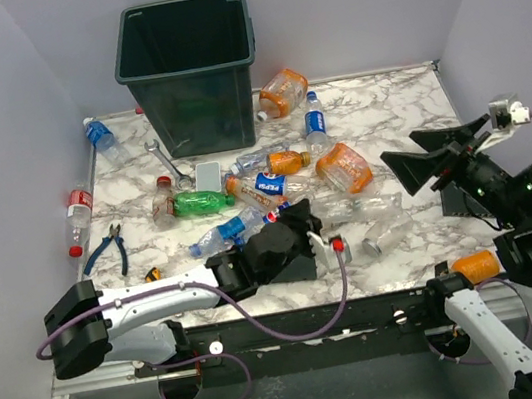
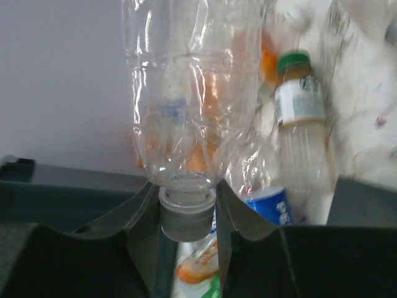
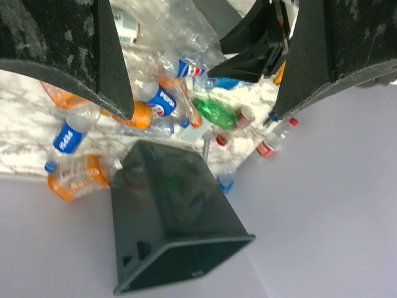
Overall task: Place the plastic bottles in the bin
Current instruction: Pick up the plastic bottle at the center of the board, then place the plastic bottle in the trash bin.
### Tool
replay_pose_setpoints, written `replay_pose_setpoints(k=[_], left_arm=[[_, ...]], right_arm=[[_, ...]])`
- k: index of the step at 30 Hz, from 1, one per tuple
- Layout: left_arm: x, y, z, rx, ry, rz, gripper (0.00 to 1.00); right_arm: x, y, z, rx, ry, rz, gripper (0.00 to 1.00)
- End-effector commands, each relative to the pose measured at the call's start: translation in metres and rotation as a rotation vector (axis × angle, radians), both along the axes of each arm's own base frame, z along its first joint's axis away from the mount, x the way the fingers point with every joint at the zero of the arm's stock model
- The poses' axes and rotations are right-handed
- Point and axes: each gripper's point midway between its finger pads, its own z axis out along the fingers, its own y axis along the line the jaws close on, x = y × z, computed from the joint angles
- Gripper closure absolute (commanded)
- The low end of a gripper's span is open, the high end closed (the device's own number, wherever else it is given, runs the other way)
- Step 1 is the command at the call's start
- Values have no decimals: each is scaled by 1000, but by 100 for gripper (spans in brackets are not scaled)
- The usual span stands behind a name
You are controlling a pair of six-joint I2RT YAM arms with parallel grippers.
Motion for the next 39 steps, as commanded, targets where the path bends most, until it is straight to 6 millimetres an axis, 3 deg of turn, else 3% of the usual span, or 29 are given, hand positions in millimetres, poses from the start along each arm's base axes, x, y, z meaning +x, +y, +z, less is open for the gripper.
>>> replay_pose_setpoints(k=[1,10,17,27,30,37,39], left_arm=[[13,35,5,325,-485,74,100],[-5,35,55,323,-720,8,100],[-19,22,76,335,-779,-57,100],[-23,17,89,337,-810,-84,100],[-25,16,92,324,-810,-88,100],[-27,15,102,263,-784,-84,99],[-27,15,104,249,-774,-79,93]], right_arm=[[16,4,-40,-83,157,20,0],[-1,60,-103,-197,451,441,0],[-1,74,-141,-293,542,499,0],[-16,91,-168,-403,580,587,1],[-15,93,-177,-430,596,577,8],[-8,90,-185,-464,603,539,41],[-5,88,-183,-471,593,514,53]])
